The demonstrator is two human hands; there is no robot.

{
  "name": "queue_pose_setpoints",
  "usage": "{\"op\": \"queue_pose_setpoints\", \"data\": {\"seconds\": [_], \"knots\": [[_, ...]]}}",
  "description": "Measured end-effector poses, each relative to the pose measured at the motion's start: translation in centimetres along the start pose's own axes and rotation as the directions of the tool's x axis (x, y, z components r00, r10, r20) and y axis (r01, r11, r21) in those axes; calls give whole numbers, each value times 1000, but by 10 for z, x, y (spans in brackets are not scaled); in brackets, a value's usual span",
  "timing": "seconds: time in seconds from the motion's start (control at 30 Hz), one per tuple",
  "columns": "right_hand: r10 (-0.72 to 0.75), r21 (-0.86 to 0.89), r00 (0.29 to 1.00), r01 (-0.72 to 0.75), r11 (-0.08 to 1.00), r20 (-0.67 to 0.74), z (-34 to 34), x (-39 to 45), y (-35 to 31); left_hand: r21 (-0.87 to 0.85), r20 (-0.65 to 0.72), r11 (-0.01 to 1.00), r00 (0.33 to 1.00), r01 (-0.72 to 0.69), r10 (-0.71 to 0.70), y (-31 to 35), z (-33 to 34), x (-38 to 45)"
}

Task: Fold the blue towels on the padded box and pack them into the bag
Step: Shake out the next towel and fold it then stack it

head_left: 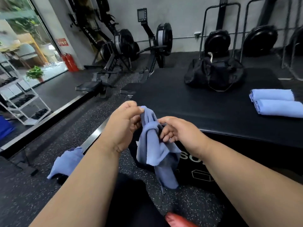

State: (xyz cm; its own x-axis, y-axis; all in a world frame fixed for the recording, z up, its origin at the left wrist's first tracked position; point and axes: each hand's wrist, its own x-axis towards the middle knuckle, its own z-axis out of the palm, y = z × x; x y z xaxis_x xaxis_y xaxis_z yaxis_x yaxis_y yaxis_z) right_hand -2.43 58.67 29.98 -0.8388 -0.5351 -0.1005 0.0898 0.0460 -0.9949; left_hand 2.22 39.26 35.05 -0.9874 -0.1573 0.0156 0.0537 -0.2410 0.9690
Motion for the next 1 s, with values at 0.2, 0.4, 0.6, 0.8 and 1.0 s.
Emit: {"op": "queue_pose_setpoints", "data": {"seconds": [0.2, 0.4, 0.6, 0.8, 1.0], "knots": [[7, -44, 983, -15, 999, -184, -20, -24, -4, -42, 52, 999, 999, -14, 17, 3, 21, -10], [-2, -35, 996, 0, 999, -84, -18, -36, -6, -90, 87, 996, 996, -24, 32, 5, 26, -19], [17, 25, 991, -14, 1000, -134, -11, -38, -5, -56, 67, 998, 997, -39, 43, 5, 31, -29], [-19, 23, 980, 24, 999, -200, -16, -39, -6, -43, 19, 997, 998, -66, 67, 6, 20, -35], [31, 176, 896, 53, 983, -443, -41, -29, -5, -31, -142, 999, 989, -35, 30, 3, 1, -34]]}}
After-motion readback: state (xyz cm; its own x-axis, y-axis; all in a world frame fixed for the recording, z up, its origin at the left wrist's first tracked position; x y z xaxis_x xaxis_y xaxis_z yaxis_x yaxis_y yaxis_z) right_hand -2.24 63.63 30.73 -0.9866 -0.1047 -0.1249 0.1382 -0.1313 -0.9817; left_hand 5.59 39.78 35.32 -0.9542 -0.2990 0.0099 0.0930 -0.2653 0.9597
